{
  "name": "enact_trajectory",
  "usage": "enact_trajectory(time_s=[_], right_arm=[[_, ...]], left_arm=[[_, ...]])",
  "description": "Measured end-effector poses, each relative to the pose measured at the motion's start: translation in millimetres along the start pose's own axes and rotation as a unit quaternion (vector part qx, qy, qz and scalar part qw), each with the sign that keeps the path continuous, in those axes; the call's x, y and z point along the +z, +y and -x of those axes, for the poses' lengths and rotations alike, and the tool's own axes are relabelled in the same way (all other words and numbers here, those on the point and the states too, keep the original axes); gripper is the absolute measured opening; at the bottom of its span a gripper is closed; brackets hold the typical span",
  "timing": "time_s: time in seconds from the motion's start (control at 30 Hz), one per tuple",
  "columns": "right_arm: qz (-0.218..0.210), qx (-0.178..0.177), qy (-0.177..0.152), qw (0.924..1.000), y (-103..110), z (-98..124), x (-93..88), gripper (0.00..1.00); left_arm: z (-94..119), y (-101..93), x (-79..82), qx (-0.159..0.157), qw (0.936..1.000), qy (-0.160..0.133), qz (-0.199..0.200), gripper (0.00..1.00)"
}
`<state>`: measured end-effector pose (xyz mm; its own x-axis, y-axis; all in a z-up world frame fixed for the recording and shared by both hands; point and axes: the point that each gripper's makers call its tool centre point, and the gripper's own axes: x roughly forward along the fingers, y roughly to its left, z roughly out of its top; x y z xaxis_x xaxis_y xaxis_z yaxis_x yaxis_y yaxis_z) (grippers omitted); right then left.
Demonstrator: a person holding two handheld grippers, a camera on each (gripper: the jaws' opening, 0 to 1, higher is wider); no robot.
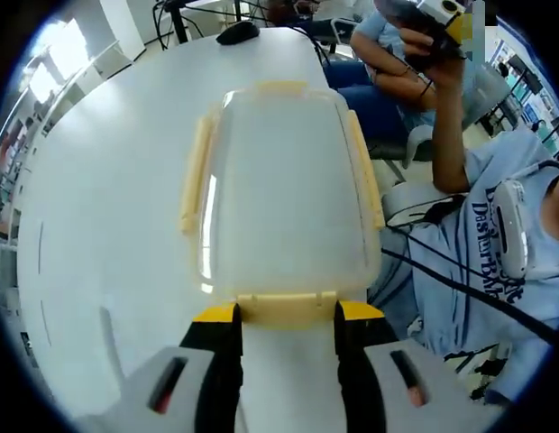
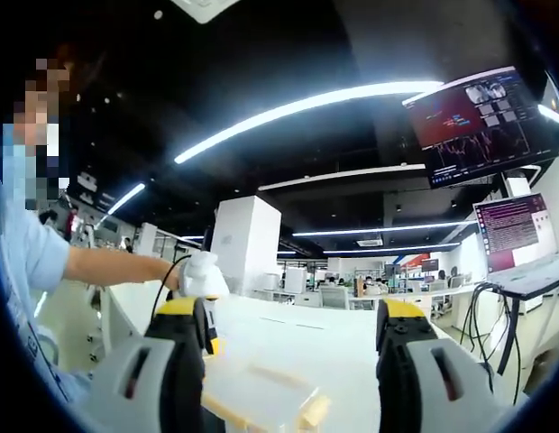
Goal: Snap each plastic latch of the storage box into its locked position after aligning the lid with the box until every specified latch is closed and the lid sits flush.
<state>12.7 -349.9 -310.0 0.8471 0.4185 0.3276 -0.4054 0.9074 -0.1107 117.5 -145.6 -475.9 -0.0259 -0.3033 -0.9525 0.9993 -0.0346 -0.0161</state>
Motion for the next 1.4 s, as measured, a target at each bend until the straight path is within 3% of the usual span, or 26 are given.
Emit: enact_trajectory(time_s=[0.83,1.13,1.4], right_arm=[[0.001,0.011,0.015,0.9998,7.9,-6.4,-8.1,0.78],[-0.006,0.015,0.048,0.9987,5.2,-14.1,-33.5,0.78],[-0.006,0.018,0.052,0.9985,8.7,-15.9,-35.2,0.78]], left_arm=[[7.9,-18.0,-33.1,0.002,0.9996,0.021,0.018,0.39],[10.3,-17.0,-38.8,0.002,0.9995,0.022,0.022,0.39],[12.2,-17.0,-46.9,0.002,0.9993,0.029,0.024,0.39]])
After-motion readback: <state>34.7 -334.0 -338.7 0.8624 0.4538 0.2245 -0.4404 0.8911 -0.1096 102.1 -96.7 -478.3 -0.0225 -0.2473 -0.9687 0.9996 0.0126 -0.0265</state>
